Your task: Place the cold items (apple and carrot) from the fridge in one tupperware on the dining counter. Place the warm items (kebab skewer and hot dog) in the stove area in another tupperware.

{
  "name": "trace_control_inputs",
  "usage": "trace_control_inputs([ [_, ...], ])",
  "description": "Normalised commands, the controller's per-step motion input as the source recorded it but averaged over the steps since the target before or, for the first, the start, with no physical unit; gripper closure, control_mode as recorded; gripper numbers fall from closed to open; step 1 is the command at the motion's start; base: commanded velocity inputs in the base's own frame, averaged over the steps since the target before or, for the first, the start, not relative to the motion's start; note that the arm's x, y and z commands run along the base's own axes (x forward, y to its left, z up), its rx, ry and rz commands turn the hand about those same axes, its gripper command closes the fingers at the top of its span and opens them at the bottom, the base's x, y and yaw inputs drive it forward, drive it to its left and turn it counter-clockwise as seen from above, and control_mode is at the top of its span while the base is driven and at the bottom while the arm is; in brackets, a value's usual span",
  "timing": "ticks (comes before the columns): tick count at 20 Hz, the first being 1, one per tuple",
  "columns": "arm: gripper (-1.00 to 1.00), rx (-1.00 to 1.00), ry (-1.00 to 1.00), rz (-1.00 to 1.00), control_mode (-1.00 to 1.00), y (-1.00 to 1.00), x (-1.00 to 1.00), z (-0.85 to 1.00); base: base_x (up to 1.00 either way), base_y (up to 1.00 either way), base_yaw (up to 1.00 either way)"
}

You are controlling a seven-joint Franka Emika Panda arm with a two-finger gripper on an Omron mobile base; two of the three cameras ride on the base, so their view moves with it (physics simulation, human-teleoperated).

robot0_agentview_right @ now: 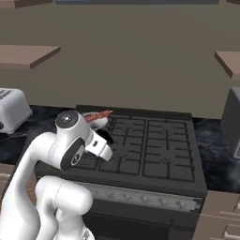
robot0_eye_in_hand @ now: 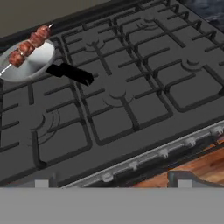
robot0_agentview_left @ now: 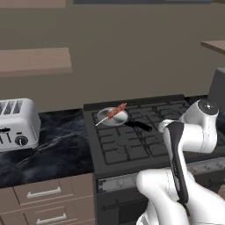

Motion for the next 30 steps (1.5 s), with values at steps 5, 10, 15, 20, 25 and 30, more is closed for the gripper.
trace_control_inputs([
  [5, -1.00, 0.00, 0.00, 0.00, 1.00, 0.00, 0.00, 0.00, 0.72, 0.56, -0.09],
  [10, -1.00, 0.00, 0.17, -0.10, -1.00, 0.31, 0.78, 0.00, 0.15, 0.11, -0.02],
  [15, -1.00, 0.02, 0.07, -0.13, -1.00, 0.44, 1.00, 0.00, 0.00, 0.00, 0.00],
  [20, -1.00, 0.15, 0.05, -0.02, -1.00, 0.29, 1.00, 0.00, 0.00, 0.00, 0.00],
  [25, -1.00, 0.11, 0.16, 0.00, -1.00, 0.36, 1.00, 0.00, 0.00, 0.00, 0.00],
  [30, -1.00, 0.01, 0.11, 0.00, -1.00, 0.39, 0.98, 0.00, 0.00, 0.00, 0.00],
])
